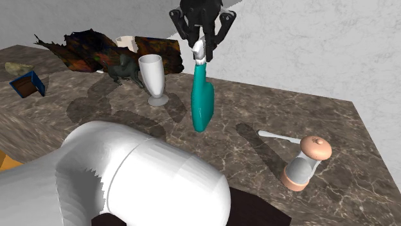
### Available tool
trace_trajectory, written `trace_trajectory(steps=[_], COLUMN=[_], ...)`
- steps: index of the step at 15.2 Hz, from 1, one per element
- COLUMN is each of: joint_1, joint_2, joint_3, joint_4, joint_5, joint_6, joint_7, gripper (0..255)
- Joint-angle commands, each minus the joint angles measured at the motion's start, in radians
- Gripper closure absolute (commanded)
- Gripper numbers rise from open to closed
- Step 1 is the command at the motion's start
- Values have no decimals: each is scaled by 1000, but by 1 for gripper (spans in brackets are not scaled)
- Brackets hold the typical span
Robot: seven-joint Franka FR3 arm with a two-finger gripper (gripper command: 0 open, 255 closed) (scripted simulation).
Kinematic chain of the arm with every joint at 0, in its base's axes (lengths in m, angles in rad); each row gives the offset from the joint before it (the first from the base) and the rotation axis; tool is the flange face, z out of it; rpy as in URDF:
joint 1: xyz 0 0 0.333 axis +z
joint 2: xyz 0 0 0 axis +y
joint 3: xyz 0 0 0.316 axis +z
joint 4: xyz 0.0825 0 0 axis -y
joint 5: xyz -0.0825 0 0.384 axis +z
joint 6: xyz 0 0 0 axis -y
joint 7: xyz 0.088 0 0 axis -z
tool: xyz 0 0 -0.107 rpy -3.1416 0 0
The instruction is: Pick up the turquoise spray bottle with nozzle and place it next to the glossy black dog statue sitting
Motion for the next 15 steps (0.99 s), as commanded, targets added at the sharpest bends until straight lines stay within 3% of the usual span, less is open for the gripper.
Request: trace_trajectory(steps=[1,15], joint_1=[-1,-9], joint_2=[4,83], joint_3=[-3,-12], joint_4=[28,263], joint_5=[-3,-13], joint_6=[-24,-180], joint_7=[-2,-4], gripper=[255,255])
